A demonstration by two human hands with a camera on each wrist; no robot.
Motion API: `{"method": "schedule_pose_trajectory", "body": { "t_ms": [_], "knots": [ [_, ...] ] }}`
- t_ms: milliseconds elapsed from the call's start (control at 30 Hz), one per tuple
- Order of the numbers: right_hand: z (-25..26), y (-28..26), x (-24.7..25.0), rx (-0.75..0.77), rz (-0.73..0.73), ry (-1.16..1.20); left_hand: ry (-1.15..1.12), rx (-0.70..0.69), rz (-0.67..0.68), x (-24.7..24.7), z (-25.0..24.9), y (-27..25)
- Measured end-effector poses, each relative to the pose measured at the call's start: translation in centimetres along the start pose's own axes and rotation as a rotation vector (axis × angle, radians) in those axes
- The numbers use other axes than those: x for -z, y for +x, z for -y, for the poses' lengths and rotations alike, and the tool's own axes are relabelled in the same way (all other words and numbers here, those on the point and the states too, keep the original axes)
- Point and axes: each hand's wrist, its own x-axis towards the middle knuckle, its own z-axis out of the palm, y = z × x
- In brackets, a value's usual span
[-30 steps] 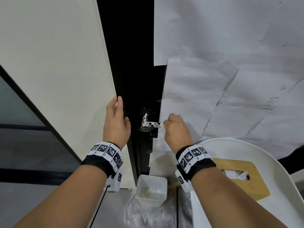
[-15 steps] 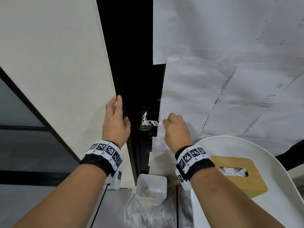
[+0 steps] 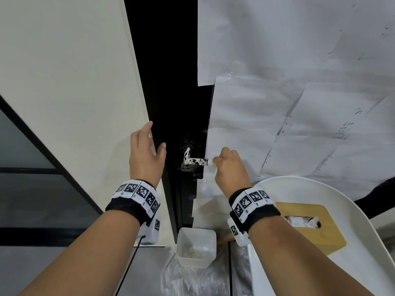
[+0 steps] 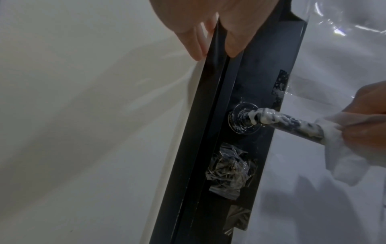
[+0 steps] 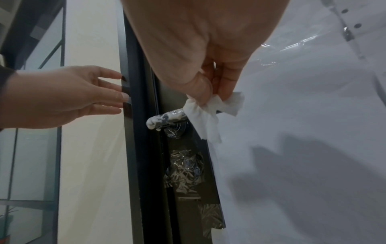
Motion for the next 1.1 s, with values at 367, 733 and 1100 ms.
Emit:
{"method": "schedule_pose_trajectory", "body": {
  "t_ms": [367,733,1100],
  "knots": [
    [-0.1,0.1,-0.1,0.012,0.005,-0.023,-0.043,0.104,-0.055,-0.7,-0.5,1.8],
    [-0.3,0.6,0.7,-0.006,0.026,-0.009,0.106,0.087,-0.013,-1.0,-0.2,2.2],
    [0.0,0.8,1.2,-0.043,0.024,-0.016,0.103,0.087,-0.008,-1.1,0.0,2.1]
  ]
}}
